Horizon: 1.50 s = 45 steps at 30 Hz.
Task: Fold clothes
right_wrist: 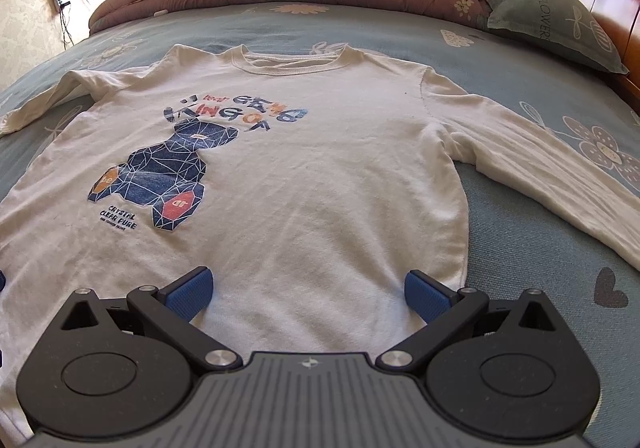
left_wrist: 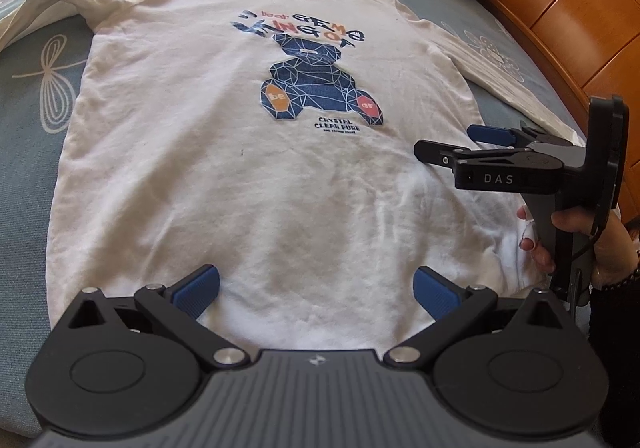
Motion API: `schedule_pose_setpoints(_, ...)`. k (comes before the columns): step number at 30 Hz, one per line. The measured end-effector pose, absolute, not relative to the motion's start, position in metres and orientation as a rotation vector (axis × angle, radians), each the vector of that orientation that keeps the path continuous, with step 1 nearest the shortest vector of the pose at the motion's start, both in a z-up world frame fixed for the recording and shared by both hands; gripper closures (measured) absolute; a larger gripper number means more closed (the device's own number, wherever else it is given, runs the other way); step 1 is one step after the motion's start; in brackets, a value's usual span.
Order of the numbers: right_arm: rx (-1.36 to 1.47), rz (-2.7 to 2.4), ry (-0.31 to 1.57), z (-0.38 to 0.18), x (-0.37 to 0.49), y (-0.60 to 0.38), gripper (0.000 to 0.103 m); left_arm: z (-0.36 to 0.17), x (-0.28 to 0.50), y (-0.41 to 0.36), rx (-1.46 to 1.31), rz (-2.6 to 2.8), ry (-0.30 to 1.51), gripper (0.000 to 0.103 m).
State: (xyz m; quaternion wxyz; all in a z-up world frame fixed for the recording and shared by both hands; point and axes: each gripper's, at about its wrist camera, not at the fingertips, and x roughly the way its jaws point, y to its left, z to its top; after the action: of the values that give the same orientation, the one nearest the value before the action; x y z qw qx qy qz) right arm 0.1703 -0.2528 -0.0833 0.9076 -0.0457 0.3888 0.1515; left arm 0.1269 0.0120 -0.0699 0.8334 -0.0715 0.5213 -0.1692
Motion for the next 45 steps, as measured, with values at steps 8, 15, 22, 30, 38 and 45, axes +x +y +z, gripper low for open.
schedule_pose_setpoints(8, -0.086, 0.296, 0.757, -0.087, 0.165, -0.251, 0.0, -0.07, 0.132, 0.006, -0.11, -0.345, 1.127, 0.001)
schedule_pose_setpoints(15, -0.056, 0.301, 0.719, -0.09, 0.161, -0.256, 0.0, -0.071, 0.126, 0.008, -0.091, -0.378, 1.094, 0.001)
schedule_pose_setpoints(22, -0.056, 0.296, 0.717, -0.091, 0.162, -0.254, 0.0, -0.071, 0.115, 0.017, -0.088, -0.415, 1.059, 0.001)
schedule_pose_setpoints(30, -0.058, 0.292, 0.713, -0.092, 0.161, -0.254, 0.0, -0.06, 0.097, 0.04, -0.038, -0.391, 1.017, 0.001)
schedule_pose_setpoints(38, -0.017, 0.28, 0.826, -0.07, 0.172, -0.257, 0.0, -0.046, 0.149, 0.034, -0.052, -0.434, 0.927, 0.001)
schedule_pose_setpoints(45, 0.098, 0.436, 0.892, -0.051, 0.136, -0.261, 0.0, -0.076, 0.163, 0.04, -0.102, -0.455, 0.971, 0.001)
